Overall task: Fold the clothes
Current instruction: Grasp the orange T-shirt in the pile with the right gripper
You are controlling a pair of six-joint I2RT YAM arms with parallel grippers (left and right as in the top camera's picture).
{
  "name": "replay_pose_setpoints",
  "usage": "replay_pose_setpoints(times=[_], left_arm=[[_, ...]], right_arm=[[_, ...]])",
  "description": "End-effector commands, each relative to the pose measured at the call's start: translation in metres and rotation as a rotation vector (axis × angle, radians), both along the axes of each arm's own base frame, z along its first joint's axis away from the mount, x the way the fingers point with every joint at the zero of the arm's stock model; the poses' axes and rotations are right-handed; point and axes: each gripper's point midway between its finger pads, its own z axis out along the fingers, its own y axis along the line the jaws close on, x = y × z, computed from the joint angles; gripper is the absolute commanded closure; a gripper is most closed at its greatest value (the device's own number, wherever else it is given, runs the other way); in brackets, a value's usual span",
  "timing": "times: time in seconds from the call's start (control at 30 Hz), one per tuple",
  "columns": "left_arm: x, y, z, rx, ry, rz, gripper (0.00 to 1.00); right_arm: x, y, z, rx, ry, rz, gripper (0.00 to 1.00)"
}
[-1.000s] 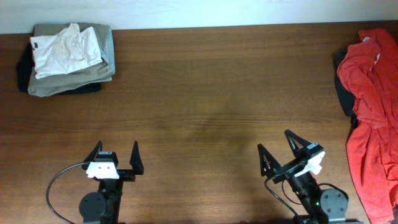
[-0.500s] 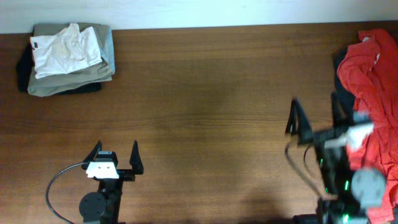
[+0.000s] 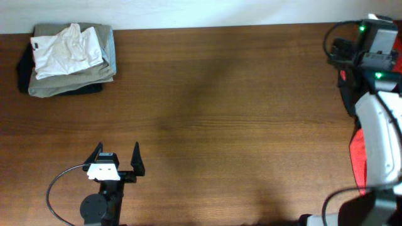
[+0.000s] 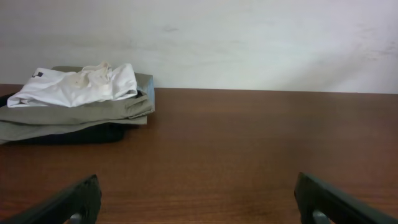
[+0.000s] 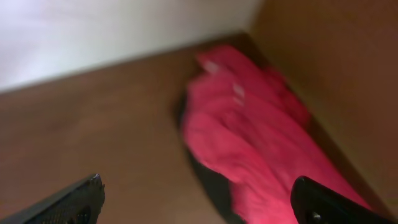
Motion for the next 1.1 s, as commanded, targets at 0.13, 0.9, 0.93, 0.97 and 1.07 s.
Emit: replay_pose_setpoints(times=[0.13,0.9,0.93,0.97,1.07], left_arm=[[0.0,-0.001,-0.002,0.001,0.001,-0.003,0.01],[0.0,-0.001,-0.002,0.001,0.001,-0.004,0.01],[0.0,-0.001,-0.002,0.001,0.001,-0.004,0.01],[0.0,-0.001,-0.002,0.001,0.001,-0.004,0.01],[0.0,-0.001,-0.002,0.001,0.001,-0.003,0.01]], right_arm=[[-0.05,-0.084,-0.052,-0.004,0.227,-0.239,0.01],[-0.056,-0.113,-0.208,0.291,0.48,-0.099,0.23],[-0.056,-0.114,-0.209,0.291,0.481,-0.101,0.23],[-0.056,-0.115,-0.213,0.294,0.481,-0.102,0.24],[-0.056,-0.116,-0.227,0.303,0.502,-0.102,0.24]])
